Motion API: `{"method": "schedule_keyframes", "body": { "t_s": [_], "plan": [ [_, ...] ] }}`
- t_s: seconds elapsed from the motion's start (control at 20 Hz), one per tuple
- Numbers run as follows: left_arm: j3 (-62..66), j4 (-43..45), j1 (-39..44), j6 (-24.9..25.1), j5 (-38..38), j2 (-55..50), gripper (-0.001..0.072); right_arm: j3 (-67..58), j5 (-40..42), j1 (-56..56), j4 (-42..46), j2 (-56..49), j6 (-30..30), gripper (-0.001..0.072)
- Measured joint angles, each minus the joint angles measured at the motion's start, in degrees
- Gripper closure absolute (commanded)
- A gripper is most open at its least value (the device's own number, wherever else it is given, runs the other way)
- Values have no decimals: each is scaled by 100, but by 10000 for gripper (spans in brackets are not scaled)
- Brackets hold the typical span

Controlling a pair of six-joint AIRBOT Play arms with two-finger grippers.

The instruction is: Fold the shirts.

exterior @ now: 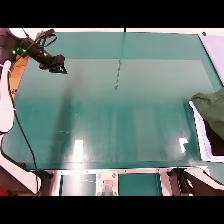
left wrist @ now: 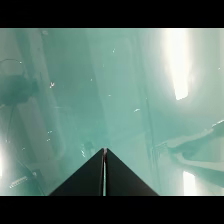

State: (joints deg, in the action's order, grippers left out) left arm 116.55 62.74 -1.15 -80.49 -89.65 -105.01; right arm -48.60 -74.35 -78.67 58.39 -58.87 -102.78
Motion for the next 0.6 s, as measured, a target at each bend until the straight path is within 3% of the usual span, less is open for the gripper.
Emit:
{"method": "schedule_keyframes", "body": {
  "t_s": [0.35, 0.6],
  "plan": [
    [0, 0, 0, 24, -109, -2, 686, -44, -315, -103, -223, 2, 92, 674],
    [0, 0, 0, 50, -131, 0, 686, -238, -570, -286, -1012, 2, 127, 676]
  ]
}}
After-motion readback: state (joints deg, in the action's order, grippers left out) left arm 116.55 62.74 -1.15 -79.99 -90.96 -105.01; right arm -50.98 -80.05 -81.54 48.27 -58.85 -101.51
